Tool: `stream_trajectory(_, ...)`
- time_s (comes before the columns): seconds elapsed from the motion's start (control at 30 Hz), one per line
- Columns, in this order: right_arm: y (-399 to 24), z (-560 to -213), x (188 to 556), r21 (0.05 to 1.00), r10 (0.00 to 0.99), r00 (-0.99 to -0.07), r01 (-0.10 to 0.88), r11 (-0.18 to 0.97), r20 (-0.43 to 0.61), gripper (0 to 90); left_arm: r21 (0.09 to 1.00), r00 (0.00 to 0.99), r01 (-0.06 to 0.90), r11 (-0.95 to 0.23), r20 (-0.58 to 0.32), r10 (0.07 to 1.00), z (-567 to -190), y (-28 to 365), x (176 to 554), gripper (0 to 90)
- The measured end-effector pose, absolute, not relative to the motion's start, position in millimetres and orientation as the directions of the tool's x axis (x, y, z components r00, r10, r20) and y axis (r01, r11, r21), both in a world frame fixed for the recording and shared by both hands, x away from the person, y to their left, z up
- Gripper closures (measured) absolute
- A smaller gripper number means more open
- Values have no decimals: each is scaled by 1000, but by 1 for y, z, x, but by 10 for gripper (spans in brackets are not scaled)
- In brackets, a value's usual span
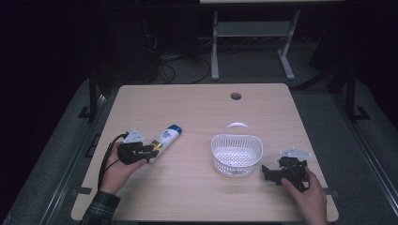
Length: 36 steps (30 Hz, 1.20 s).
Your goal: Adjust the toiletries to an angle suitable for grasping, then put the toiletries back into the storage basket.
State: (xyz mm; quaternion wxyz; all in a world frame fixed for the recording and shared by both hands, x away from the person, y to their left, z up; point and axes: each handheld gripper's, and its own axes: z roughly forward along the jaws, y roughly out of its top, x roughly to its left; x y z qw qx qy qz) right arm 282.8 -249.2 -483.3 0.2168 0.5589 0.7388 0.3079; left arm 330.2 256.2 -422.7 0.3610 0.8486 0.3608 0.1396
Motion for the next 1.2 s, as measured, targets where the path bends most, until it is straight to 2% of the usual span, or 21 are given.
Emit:
stream_trajectory(0.2,-249,-483,283,697,959,-281,692,186,24,0,710,693,521,-474,-28,720,-419,258,336,502)
stream_trajectory(0.63,-249,-483,283,697,959,-281,692,186,24,0,702,684,542,-462,-48,728,-414,256,353,358)
stream_trajectory(1.2,-249,-483,283,698,959,-281,692,186,24,0,680,682,556,-479,-44,730,-406,247,383,318)
